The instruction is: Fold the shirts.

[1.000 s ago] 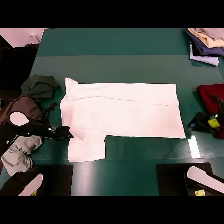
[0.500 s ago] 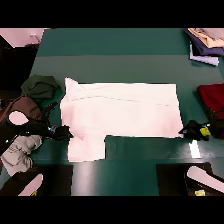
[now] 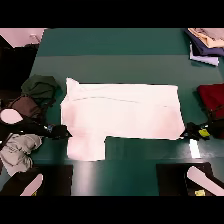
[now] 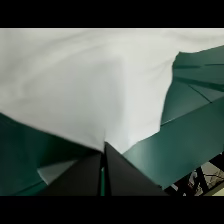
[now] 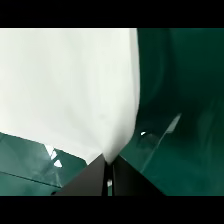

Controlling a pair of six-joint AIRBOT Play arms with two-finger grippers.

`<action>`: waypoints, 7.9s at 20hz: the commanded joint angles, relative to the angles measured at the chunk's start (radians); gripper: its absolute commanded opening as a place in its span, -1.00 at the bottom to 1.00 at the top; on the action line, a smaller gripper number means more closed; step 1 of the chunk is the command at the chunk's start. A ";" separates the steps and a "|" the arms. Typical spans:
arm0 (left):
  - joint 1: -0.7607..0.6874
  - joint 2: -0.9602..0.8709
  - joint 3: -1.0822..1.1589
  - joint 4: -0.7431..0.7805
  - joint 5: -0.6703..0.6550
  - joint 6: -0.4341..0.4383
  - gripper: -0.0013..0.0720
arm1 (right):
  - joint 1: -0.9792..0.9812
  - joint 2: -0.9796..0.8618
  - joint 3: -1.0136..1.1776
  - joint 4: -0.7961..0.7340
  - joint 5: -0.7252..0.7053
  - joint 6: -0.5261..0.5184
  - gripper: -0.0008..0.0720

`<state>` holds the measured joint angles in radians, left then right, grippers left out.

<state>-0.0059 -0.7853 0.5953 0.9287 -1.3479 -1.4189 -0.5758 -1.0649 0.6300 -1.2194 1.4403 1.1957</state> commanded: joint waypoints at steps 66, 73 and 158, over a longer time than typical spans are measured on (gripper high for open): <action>-0.399 -0.875 0.846 -0.098 0.394 0.030 -0.89 | 0.330 -0.510 0.952 0.630 0.068 -0.066 -0.94; -0.473 -1.136 1.027 -0.099 0.402 -0.030 -0.89 | 0.615 -0.517 1.266 0.617 0.056 0.031 -0.94; -0.015 -0.432 1.041 0.185 -0.022 -0.018 -0.89 | -0.214 -0.373 0.872 0.354 -0.230 0.044 -0.93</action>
<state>0.0166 -1.2182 1.6360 1.1294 -1.3991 -1.4277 -0.6422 -1.4651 1.5093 -0.8551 1.2430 1.2453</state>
